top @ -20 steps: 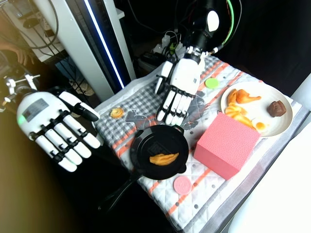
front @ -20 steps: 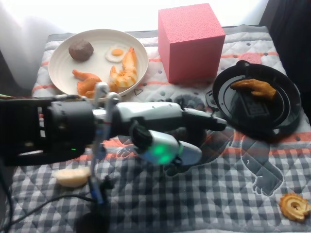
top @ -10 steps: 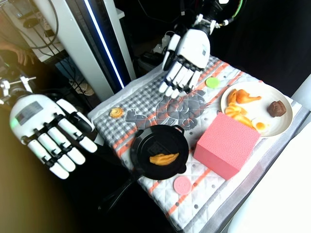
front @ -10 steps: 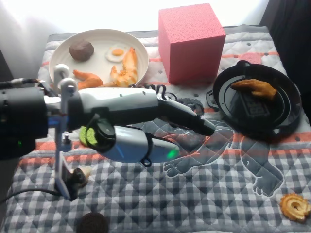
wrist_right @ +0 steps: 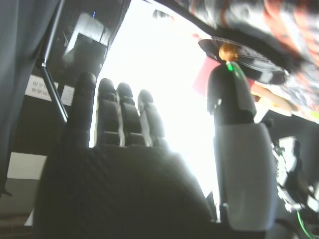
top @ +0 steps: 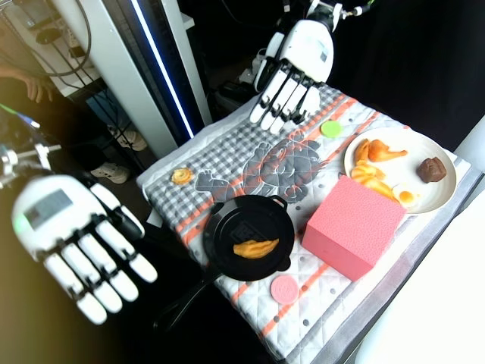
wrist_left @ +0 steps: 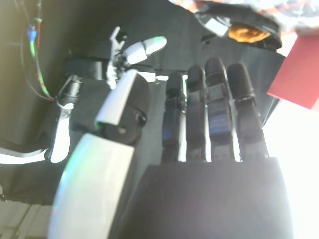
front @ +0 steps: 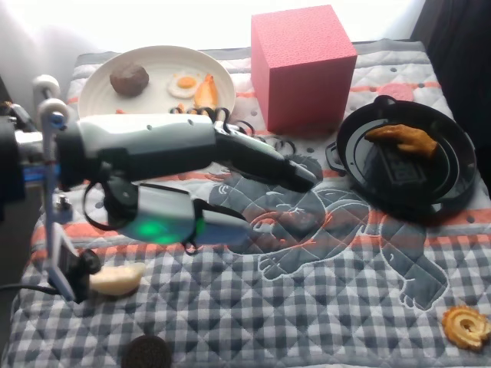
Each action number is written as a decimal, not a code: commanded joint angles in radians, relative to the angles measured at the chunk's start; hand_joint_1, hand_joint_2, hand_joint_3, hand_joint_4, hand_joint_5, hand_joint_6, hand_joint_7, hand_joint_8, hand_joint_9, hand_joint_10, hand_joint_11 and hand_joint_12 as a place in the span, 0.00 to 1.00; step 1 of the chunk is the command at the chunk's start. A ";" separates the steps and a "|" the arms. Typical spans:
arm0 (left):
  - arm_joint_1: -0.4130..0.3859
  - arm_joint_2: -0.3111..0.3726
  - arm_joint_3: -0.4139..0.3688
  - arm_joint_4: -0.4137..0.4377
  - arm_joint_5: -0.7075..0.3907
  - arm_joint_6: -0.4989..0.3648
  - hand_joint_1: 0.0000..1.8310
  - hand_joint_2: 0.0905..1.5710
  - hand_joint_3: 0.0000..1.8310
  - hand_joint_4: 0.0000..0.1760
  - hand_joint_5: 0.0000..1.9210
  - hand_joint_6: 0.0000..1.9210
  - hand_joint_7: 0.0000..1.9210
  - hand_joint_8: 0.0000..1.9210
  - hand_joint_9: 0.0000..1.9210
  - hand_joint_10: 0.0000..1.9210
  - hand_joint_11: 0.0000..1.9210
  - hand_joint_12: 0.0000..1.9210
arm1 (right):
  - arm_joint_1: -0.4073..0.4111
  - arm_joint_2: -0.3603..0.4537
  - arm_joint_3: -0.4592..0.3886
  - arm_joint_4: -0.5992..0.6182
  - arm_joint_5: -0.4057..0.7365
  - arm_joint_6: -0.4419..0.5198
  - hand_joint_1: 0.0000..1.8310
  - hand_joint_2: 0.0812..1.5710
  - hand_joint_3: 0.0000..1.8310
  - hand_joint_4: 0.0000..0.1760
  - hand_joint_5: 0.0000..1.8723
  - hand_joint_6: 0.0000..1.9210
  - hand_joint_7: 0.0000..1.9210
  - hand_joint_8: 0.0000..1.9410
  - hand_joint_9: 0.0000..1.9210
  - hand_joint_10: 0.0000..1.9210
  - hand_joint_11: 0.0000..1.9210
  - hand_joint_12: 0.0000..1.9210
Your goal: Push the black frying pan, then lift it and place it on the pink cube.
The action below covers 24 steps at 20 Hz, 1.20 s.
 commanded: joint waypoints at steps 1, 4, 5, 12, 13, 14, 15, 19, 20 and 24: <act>-0.012 0.008 -0.004 -0.043 -0.080 -0.006 0.47 0.86 0.00 0.00 0.23 0.00 0.20 0.00 0.20 0.01 0.00 0.55 | 0.020 -0.001 0.014 -0.006 0.057 -0.021 0.46 0.72 0.00 0.23 0.00 0.00 0.00 0.00 0.00 0.00 0.00 0.00; -0.014 0.018 -0.006 -0.044 -0.078 -0.006 0.56 0.80 0.00 0.00 0.26 0.01 0.22 0.00 0.20 0.01 0.00 0.55 | 0.097 -0.048 0.086 0.002 -0.053 -0.042 0.46 0.71 0.00 0.33 0.00 0.00 0.00 0.00 0.00 0.00 0.00 0.00; -0.014 0.020 -0.007 -0.045 -0.078 -0.005 0.57 0.79 0.00 0.00 0.26 0.01 0.22 0.00 0.20 0.01 0.00 0.56 | 0.122 -0.063 0.105 0.011 -0.085 -0.067 0.48 0.71 0.00 0.32 0.00 0.00 0.00 0.00 0.00 0.00 0.00 0.00; 0.048 0.033 -0.006 -0.142 -0.089 0.044 0.46 0.86 0.01 0.00 0.25 0.00 0.20 0.00 0.18 0.00 0.00 0.37 | 0.403 -0.346 0.406 0.204 -0.424 -0.420 0.78 0.79 0.00 0.13 0.66 1.00 0.67 1.00 0.73 1.00 0.76 1.00; 0.049 0.034 -0.006 -0.145 -0.089 0.045 0.47 0.86 0.01 0.00 0.23 0.00 0.20 0.00 0.18 0.00 0.00 0.37 | 0.403 -0.346 0.403 0.204 -0.420 -0.420 0.81 0.80 0.00 0.00 0.71 1.00 0.72 1.00 0.77 1.00 0.80 1.00; 0.051 0.035 -0.005 -0.153 -0.089 0.050 0.46 0.86 0.00 0.00 0.23 0.00 0.21 0.00 0.19 0.00 0.00 0.38 | 0.405 -0.347 0.398 0.203 -0.414 -0.420 0.81 0.80 0.00 0.00 0.74 1.00 0.74 1.00 0.79 1.00 0.80 1.00; 0.054 0.036 -0.005 -0.160 -0.089 0.056 0.48 0.86 0.00 0.00 0.24 0.00 0.21 0.00 0.19 0.01 0.00 0.39 | 0.407 -0.347 0.395 0.196 -0.412 -0.420 0.81 0.80 0.00 0.00 0.76 1.00 0.77 1.00 0.81 1.00 0.82 1.00; 0.068 0.040 -0.005 -0.190 -0.093 0.073 0.44 0.87 0.00 0.01 0.22 0.00 0.20 0.00 0.18 0.00 0.00 0.37 | 0.411 -0.347 0.385 0.170 -0.397 -0.418 0.79 0.83 0.00 0.00 0.75 1.00 0.82 1.00 0.86 1.00 0.86 1.00; 0.071 0.041 -0.006 -0.199 -0.096 0.078 0.45 0.87 0.00 0.00 0.23 0.00 0.20 0.00 0.19 0.00 0.00 0.37 | 0.411 -0.346 0.381 0.157 -0.382 -0.403 0.77 0.83 0.00 0.00 0.74 1.00 0.81 1.00 0.85 1.00 0.86 1.00; 0.083 0.046 -0.006 -0.221 -0.104 0.089 0.46 0.88 0.00 0.02 0.21 0.00 0.20 0.00 0.18 0.01 0.00 0.31 | 0.411 -0.321 0.349 0.078 -0.294 -0.300 0.81 0.80 0.00 0.00 0.71 1.00 0.79 1.00 0.84 1.00 0.82 1.00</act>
